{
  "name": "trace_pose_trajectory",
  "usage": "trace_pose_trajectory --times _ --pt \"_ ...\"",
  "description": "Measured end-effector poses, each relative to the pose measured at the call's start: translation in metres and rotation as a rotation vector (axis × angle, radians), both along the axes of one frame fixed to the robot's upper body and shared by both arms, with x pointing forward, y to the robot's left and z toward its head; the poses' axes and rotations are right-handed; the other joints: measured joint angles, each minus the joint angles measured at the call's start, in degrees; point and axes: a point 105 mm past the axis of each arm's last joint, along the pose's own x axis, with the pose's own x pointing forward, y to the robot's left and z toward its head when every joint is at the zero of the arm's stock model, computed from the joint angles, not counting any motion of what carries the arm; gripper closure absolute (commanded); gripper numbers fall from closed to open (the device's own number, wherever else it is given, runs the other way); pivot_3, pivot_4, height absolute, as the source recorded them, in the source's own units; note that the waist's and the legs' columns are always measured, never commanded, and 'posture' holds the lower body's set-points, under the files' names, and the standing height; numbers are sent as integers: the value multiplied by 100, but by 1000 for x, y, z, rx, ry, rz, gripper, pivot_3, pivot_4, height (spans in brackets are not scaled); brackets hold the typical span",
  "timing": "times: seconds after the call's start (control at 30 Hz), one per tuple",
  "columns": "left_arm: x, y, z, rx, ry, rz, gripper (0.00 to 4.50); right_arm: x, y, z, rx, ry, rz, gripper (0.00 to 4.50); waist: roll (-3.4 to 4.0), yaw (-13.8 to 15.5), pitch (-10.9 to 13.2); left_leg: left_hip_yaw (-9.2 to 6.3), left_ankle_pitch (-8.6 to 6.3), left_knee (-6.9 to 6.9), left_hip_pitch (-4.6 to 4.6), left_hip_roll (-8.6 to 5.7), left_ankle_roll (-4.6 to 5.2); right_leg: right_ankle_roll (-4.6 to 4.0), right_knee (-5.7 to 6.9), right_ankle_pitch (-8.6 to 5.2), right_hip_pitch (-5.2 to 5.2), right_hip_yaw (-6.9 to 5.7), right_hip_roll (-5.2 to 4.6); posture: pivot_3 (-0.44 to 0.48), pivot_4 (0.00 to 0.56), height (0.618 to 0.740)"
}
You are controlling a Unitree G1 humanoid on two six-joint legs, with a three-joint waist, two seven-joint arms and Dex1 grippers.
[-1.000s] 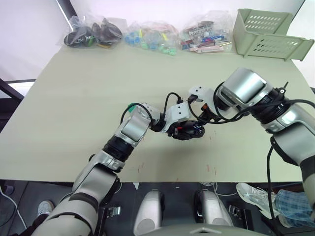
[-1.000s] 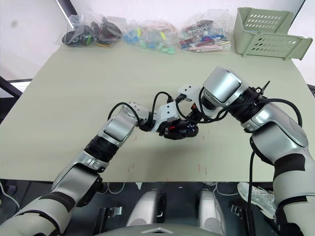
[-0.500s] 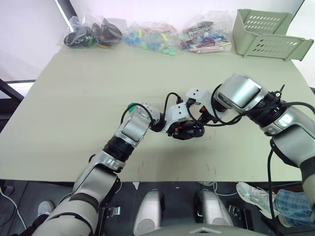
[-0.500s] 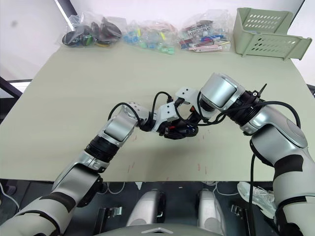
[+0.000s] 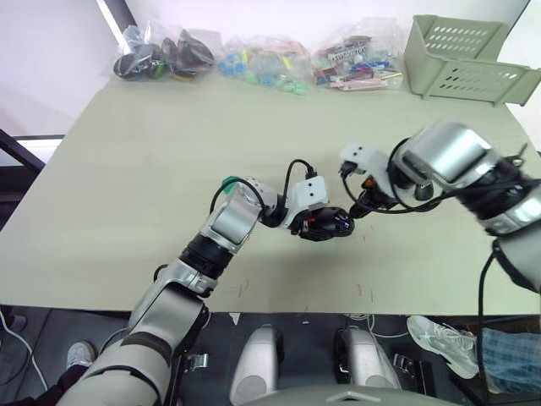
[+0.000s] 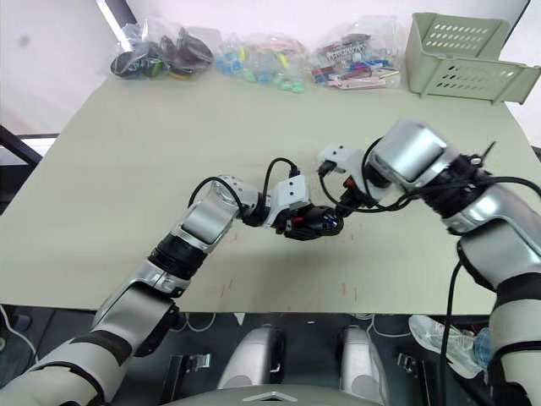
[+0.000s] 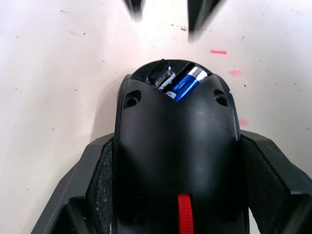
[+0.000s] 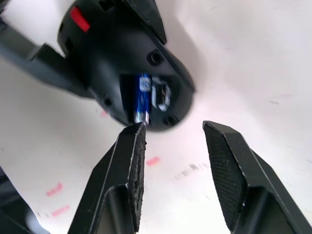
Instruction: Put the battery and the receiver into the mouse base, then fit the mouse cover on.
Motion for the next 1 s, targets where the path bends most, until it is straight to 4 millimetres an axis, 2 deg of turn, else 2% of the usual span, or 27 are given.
trace_pose_trajectory --times 0.13,0.2,0.27,0.37,0.4,0.43,0.47,0.57,1.0 --pt "0 0 0 -1 0 3 1589 -13 2 -7 220 -30 30 2549 1 14 1 2 0 1 1 1 0 0 6 0 -1 2 1 0 150 740" --pt "0 -2 0 -4 2 0 1589 -20 0 -11 324 -103 58 2549 -1 43 0 -6 0 2 0 1 0 1 2 -1 4 -6 1 0 150 740" --pt "1 1 0 -1 1 6 1589 -25 -5 -27 339 -123 66 2549 0 12 1 7 0 4 2 0 0 2 3 0 2 6 0 0 150 740" --pt "1 1 -1 3 3 9 1589 -21 -7 -22 388 -238 75 3185 1 -3 1 2 0 4 8 3 0 5 6 1 3 6 5 0 150 740" --pt "1 2 -1 4 4 11 1589 -16 -4 -23 464 -292 41 3747 -1 3 -1 0 1 4 9 7 -1 5 7 0 3 5 11 0 150 740" --pt "1 1 -1 4 5 11 1589 -15 -3 -26 484 -296 26 3861 -1 3 -1 -1 1 4 9 7 -1 5 8 0 3 5 11 0 150 740" --pt "1 1 -1 3 6 9 1589 -14 -2 -34 505 -299 -1 4452 0 3 0 1 1 3 8 7 -1 4 7 1 2 6 11 0 150 740" --pt "0 0 0 4 7 4 1589 -9 1 -46 553 -356 -45 4452 0 10 0 7 1 3 6 6 -1 4 4 1 2 10 10 0 150 740" --pt "0 0 -1 13 8 4 1589 -11 -2 -60 558 -431 -75 4452 0 10 0 6 1 3 9 7 0 3 3 0 3 10 11 0 150 740"
